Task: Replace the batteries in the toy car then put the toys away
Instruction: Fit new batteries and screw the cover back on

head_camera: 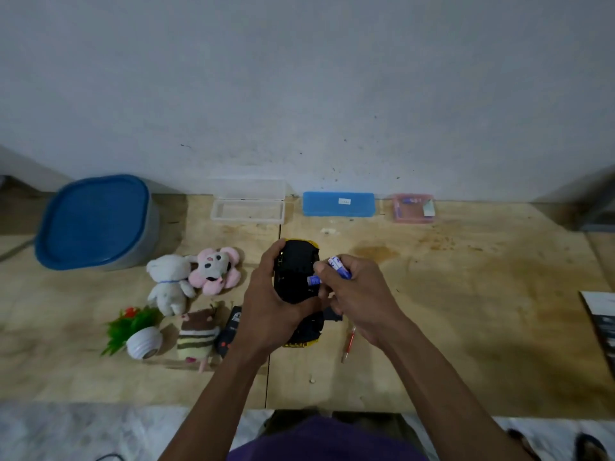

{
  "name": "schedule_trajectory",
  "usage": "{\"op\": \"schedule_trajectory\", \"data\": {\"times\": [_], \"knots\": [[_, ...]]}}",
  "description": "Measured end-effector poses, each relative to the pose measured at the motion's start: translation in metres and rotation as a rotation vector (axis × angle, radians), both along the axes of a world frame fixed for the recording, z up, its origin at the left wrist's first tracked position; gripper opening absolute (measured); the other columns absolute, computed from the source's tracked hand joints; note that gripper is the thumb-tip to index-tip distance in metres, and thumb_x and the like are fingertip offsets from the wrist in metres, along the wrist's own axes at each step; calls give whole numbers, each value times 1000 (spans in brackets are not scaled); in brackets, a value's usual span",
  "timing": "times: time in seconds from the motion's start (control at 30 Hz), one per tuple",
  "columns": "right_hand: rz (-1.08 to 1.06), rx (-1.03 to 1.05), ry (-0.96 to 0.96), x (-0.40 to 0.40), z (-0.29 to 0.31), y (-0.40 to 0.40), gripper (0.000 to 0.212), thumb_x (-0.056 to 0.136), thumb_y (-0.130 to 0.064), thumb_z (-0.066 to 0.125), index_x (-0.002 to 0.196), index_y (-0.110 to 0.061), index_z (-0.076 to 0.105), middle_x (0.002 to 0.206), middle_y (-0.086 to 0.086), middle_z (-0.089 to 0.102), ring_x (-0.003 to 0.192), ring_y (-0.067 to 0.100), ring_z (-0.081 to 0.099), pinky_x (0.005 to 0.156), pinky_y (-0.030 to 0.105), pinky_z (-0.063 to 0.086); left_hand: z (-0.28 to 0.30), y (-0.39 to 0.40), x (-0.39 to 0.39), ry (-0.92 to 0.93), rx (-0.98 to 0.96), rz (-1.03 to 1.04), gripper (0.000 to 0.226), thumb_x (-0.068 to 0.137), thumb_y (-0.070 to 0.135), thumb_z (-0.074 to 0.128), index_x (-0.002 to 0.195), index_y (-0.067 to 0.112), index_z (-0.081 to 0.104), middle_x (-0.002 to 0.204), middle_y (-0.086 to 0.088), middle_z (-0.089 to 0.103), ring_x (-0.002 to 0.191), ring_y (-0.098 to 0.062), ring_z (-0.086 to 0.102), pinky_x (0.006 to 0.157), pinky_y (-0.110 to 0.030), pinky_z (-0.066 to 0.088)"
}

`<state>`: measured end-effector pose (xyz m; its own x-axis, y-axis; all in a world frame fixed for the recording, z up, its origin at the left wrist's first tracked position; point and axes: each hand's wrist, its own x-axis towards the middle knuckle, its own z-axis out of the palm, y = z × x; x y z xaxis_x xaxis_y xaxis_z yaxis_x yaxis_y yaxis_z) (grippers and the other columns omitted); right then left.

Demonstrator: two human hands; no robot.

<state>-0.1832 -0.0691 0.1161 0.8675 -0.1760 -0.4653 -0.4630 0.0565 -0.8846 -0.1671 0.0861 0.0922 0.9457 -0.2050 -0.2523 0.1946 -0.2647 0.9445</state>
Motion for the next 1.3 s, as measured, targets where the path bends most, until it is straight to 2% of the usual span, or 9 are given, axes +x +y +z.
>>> {"op": "schedule_trajectory", "data": {"times": [0.17,0.33,0.47,0.6,0.77,0.83,1.03,1.2,1.3], "knots": [[-2,-199,-18,-6,-4,18,30,97,-36,62,80,-12,66,62,2,68,51,8,58,55,30,53,0,10,-6,-48,42,-12,101,60,40,92,146,43,39,135,18,57,117,-6,64,95,-41,58],[-7,-246,-40,-8,-3,27,13,97,-27,64,91,-15,66,62,-4,68,54,6,65,58,31,57,0,19,-9,-78,68,-17,96,68,15,93,146,35,41,118,38,59,107,12,62,85,-18,56],[4,-328,-32,-5,1,31,25,99,-37,59,92,-13,61,72,4,71,54,6,67,60,38,60,2,24,-9,-95,90,-32,95,66,12,94,141,36,41,112,52,53,104,20,58,80,-7,51],[41,-352,-10,-4,5,32,32,96,-37,64,86,-7,57,70,7,72,49,3,64,62,39,59,3,28,-9,-53,71,-29,102,63,14,96,147,34,40,118,43,57,110,10,61,89,-25,57],[48,-324,-26,-4,4,28,35,86,-15,77,68,-15,47,70,4,74,65,8,72,71,43,59,7,33,-10,-4,5,-32,104,65,6,94,148,35,39,112,49,55,103,11,64,81,-26,61],[-23,-322,-62,-4,3,28,42,80,-14,83,65,-15,43,67,1,72,66,9,71,66,35,56,9,35,-10,40,-40,-30,103,66,1,93,146,38,40,109,50,56,101,6,67,76,-28,62],[-65,-297,-118,-7,-2,28,42,81,-4,78,61,-15,43,80,5,76,83,11,75,77,47,61,19,39,-9,120,-163,-79,109,62,-15,88,145,36,39,110,34,60,91,-8,74,68,-24,60],[-206,-187,-121,-10,0,29,43,79,-8,82,67,-9,40,80,3,78,61,5,69,56,32,49,23,41,-9,163,-208,-105,111,60,-17,88,139,46,42,129,14,53,102,-19,71,71,-29,61],[-223,-220,-141,-12,3,31,45,84,-9,77,63,-13,38,78,2,78,67,7,72,60,29,45,25,41,-8,161,-219,-121,111,60,-16,88,137,50,42,134,9,51,108,-22,68,76,-34,62]]}}
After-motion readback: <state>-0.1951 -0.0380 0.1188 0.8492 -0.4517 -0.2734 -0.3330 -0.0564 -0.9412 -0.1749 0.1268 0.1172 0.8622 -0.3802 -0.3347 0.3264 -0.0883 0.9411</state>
